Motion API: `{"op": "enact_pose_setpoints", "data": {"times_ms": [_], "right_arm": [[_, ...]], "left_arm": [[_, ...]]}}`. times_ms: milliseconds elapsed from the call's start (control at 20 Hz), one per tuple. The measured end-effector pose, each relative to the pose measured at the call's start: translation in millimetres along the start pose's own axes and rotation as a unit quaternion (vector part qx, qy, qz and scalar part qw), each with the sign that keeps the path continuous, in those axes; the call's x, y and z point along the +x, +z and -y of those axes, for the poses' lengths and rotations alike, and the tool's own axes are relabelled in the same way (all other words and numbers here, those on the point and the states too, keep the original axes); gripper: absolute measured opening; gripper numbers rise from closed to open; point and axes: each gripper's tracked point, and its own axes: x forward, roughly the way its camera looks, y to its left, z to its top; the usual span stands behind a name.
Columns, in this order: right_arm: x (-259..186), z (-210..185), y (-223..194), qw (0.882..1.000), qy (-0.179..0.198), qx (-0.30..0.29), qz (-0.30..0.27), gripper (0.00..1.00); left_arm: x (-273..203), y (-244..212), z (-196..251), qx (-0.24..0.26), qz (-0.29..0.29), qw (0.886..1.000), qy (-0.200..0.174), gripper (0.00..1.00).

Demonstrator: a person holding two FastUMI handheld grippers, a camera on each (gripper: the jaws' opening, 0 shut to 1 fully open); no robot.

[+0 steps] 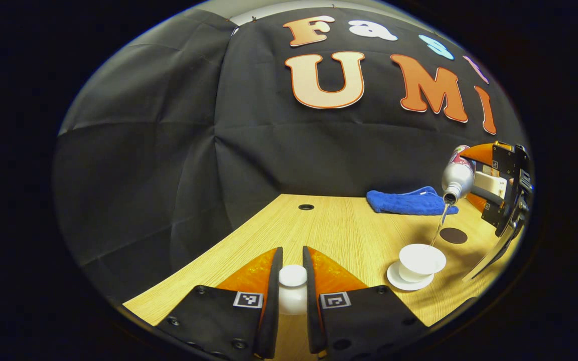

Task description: Open the teacup lid with one hand, grasp the water bottle and pour water into the teacup with the other hand; after pouring, place the water bottle on the coaster and then close the teacup lid.

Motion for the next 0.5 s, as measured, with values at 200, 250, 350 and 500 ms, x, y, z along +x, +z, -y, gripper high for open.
{"op": "enact_pose_setpoints", "data": {"times_ms": [200,250,350,500], "right_arm": [[1.3,14.2,-4.2,1.0,-0.015,-0.011,0.002,0.77],[1.1,14.6,-4.8,1.0,-0.014,-0.014,0.003,0.77],[3.6,19.6,-6.3,0.999,-0.019,-0.029,0.012,0.77],[6.9,35.2,-13.4,0.998,-0.034,-0.042,0.012,0.78]], "left_arm": [[0.0,4.4,-0.1,0.002,0.001,1.0,0.0,0.28],[-0.1,4.8,0.0,0.003,0.002,1.0,0.0,0.28],[0.3,4.7,-0.8,0.004,0.002,1.0,-0.001,0.28],[-0.8,3.5,-0.4,0.003,0.001,1.0,-0.003,0.27]]}}
